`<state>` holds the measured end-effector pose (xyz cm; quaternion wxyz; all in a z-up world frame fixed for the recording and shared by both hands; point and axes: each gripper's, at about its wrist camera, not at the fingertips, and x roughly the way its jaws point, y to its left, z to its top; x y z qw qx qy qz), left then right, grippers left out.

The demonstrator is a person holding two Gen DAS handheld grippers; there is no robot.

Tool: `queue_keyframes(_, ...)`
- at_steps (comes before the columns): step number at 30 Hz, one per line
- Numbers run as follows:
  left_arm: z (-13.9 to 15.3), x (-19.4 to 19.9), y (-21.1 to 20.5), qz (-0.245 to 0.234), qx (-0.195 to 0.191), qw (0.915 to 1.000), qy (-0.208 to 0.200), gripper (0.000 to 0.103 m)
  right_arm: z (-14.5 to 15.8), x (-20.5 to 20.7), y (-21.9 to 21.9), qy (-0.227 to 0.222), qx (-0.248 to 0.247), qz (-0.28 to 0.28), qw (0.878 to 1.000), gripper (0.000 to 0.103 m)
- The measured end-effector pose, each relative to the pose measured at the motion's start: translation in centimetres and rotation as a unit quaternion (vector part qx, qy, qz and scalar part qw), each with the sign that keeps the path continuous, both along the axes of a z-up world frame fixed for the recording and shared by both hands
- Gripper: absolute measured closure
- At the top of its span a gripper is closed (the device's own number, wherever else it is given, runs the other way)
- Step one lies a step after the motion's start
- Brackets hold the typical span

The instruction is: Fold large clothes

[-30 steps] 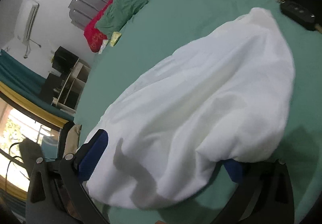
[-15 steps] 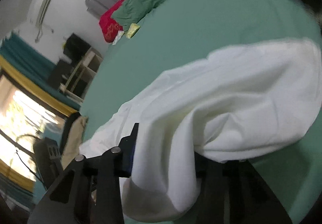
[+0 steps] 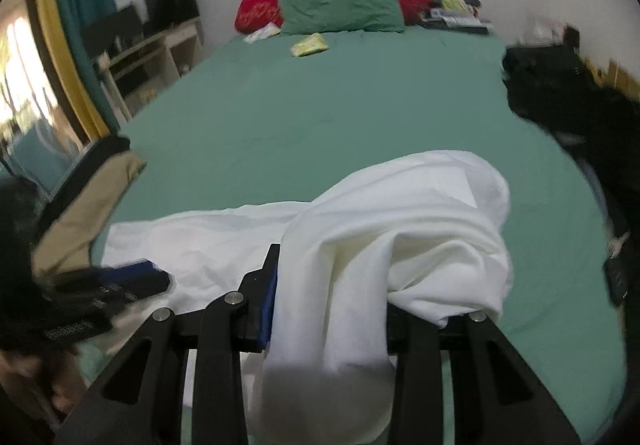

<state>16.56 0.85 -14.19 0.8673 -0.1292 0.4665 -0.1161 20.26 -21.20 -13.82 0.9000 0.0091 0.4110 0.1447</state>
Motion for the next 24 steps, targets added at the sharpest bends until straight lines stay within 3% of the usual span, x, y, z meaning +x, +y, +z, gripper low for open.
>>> queue_keyframes(4, 1.1, -1.4, 5.1, 0.025, 0.011, 0.9996, -0.007, 0.062, 0.0, -0.2, 4.1, 0.003, -0.052, 0.031, 0.998, 0.068)
queue_keyframes(9, 1.0, -2.9, 10.7, 0.053, 0.02, 0.9984, -0.004, 0.062, -0.9, -0.5, 9.4, 0.027, -0.076, 0.076, 0.994, 0.063)
queue_keyframes(14, 0.3, -3.8, 14.6, 0.081, 0.0, 0.9966, 0.012, 0.062, -1.6, -1.3, 13.5, 0.059, -0.044, 0.154, 0.985, 0.057)
queue_keyframes(18, 0.8, -4.3, 17.4, 0.108, -0.01, 0.9941, 0.003, 0.062, -2.2, -2.4, 17.3, 0.103, 0.015, 0.252, 0.962, 0.048)
queue_keyframes(20, 0.9, -4.6, 18.8, 0.126, -0.018, 0.9919, -0.001, 0.062, -3.0, -3.2, 19.7, 0.139, 0.047, 0.308, 0.94, 0.043)
queue_keyframes(22, 1.0, -4.8, 19.6, 0.14, -0.028, 0.9898, -0.004, 0.062, -3.5, -4.3, 21.4, 0.151, 0.045, 0.346, 0.925, 0.043)
queue_keyframes(24, 0.9, -5.1, 19.9, 0.147, -0.041, 0.9882, -0.008, 0.06, -3.3, -5.4, 22.0, 0.142, 0.034, 0.365, 0.919, 0.043)
